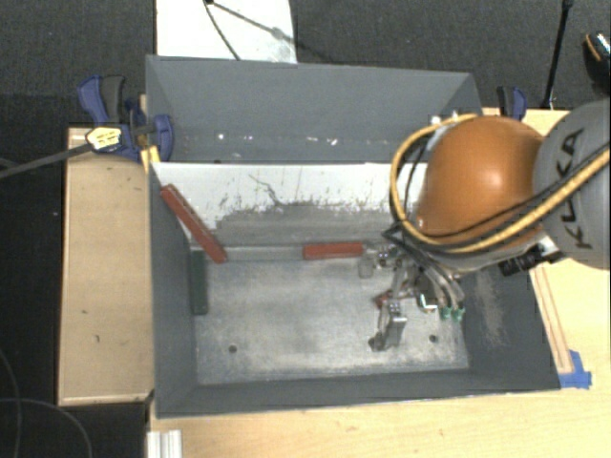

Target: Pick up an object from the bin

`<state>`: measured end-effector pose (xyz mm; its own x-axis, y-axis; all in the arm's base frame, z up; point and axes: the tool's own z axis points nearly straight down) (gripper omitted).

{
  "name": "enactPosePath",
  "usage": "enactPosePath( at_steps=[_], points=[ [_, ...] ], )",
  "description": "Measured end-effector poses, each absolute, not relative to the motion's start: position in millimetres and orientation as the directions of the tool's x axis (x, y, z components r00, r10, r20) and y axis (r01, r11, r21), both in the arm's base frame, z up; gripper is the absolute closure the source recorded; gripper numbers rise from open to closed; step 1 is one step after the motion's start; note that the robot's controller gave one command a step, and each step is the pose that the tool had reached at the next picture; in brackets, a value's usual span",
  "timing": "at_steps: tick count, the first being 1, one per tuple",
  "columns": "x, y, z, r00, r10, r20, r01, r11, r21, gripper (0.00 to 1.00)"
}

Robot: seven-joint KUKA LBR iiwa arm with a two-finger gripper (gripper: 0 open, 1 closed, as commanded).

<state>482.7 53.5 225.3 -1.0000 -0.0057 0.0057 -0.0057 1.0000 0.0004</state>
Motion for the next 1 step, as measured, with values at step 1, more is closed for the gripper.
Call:
enactPosePath(
  at_steps=[1],
  points=[
    [540.1,-56.3,67.5,-0.957,-0.289,0.005,-0.289,0.957,0.000,0.00]
  ],
)
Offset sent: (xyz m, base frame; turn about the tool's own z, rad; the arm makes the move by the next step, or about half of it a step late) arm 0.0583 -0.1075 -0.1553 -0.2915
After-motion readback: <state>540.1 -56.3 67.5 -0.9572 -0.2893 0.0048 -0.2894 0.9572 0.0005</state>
